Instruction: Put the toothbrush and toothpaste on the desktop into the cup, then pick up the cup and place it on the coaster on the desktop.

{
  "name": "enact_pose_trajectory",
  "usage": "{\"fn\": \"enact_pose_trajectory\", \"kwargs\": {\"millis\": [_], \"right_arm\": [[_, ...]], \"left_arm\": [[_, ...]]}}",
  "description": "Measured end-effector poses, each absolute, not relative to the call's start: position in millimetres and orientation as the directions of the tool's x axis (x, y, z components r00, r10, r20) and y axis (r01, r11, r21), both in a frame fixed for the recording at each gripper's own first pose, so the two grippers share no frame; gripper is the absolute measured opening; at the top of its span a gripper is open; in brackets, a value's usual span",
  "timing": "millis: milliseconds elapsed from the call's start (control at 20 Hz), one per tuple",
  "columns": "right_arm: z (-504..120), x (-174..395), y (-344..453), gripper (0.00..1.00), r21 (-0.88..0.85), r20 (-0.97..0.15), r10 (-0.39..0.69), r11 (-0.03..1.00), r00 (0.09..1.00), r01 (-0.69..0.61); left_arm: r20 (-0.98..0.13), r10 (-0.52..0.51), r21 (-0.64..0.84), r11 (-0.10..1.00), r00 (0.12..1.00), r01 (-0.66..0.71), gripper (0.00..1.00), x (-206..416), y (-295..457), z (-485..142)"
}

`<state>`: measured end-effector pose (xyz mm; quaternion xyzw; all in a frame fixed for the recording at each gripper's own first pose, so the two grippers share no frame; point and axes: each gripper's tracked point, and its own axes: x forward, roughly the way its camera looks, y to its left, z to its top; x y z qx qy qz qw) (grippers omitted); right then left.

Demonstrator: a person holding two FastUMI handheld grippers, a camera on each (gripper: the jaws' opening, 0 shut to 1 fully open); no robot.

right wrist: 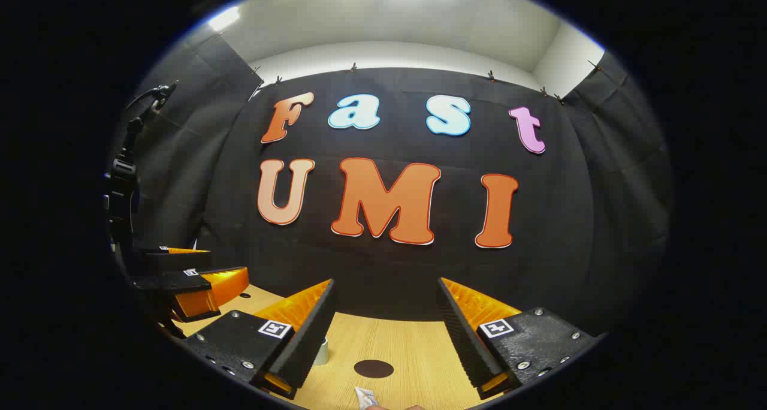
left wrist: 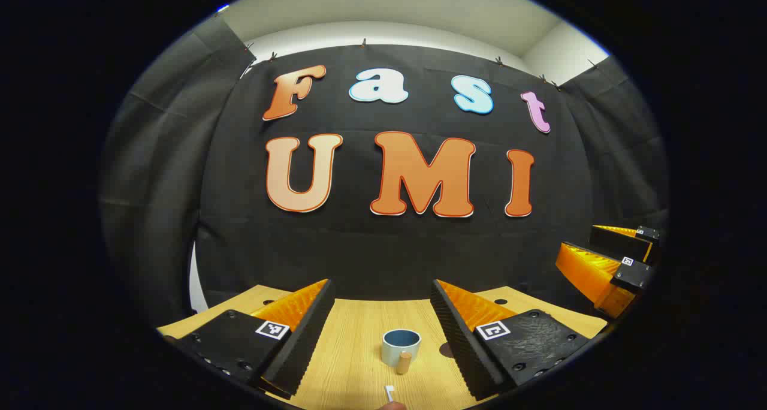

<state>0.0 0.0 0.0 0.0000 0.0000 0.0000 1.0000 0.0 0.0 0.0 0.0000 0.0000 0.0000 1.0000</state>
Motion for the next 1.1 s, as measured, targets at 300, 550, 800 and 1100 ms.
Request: {"fn": "enact_pose_trajectory", "kwargs": {"millis": [300, 550, 800, 1100], "right_arm": [[-14.4, 9.3, 8.4, 0.98, 0.009, -0.027, 0.025, 1.000, 0.999, -0.025], [-21.1, 15.8, 12.8, 0.98, 0.030, -0.043, 0.043, 0.999, 0.998, -0.042], [-13.2, 18.6, 6.8, 0.98, 0.027, -0.018, 0.042, 0.999, 0.999, -0.042], [-29.0, 22.7, -1.3, 0.98, 0.050, -0.046, 0.032, 0.998, 0.998, -0.029]], "left_arm": [[-0.062, -0.002, -0.024, 1.000, 0.998, 0.001, 0.96, 10.0, -1.4, -15.6], [-0.062, 0.020, -0.021, 1.000, 0.998, -0.021, 0.97, 15.8, -0.6, -12.8], [-0.042, 0.025, -0.015, 1.000, 0.999, -0.026, 0.95, 18.5, -4.5, -3.6], [-0.077, 0.013, -0.016, 1.000, 0.997, -0.014, 0.97, 23.3, -11.5, -16.1]]}}
